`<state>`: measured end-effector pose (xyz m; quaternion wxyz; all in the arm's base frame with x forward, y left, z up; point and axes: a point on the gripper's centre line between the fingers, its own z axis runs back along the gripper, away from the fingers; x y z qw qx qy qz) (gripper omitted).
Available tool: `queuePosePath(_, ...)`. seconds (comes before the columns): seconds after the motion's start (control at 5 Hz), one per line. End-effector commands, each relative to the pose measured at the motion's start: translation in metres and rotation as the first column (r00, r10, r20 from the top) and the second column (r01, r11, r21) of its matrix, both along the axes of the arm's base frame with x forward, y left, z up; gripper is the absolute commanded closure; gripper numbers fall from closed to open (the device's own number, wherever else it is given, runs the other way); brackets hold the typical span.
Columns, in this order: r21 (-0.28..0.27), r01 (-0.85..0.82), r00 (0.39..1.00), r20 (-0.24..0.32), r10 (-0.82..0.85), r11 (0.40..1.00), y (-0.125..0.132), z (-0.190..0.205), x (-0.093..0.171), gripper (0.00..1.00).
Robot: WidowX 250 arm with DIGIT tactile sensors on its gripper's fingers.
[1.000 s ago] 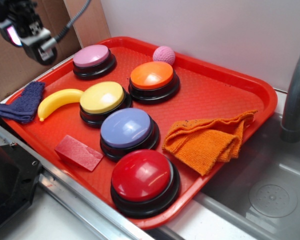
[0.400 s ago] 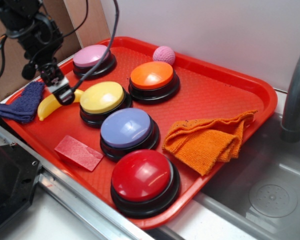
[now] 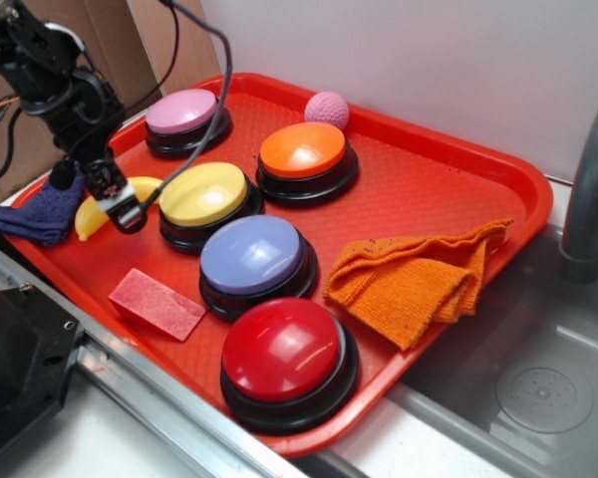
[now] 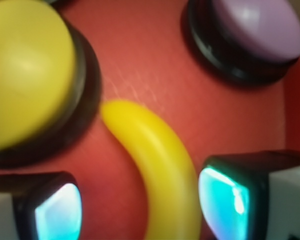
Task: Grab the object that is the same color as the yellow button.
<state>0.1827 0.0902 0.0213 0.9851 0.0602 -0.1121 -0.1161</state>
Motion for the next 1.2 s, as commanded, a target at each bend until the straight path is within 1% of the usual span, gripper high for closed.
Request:
queuePosePath(0.0, 0.035, -0.026, 1.000, -0.005, 0.026, 0.999, 0.013, -0.007, 0.011, 0.00)
queuePosePath(0.2, 0.030, -0.015, 1.000, 0.004, 0.015, 0.999, 0.014, -0.009, 0.010, 1.00)
queuePosePath(0.4, 0.014, -0.036, 0.999, 0.006, 0.036, 0.999, 0.017, -0.004, 0.009, 1.00)
queuePosePath(0.6, 0.043, -0.083, 0.996, -0.032, 0.085, 0.996, 0.014, 0.008, 0.012, 1.00)
queuePosePath(0.8, 0.022, -0.195, 0.980, -0.046, 0.195, 0.981, -0.005, 0.038, 0.014, 1.00)
queuePosePath(1.0, 0.029, -0.322, 0.945, -0.048, 0.323, 0.946, -0.025, 0.063, 0.020, 1.00)
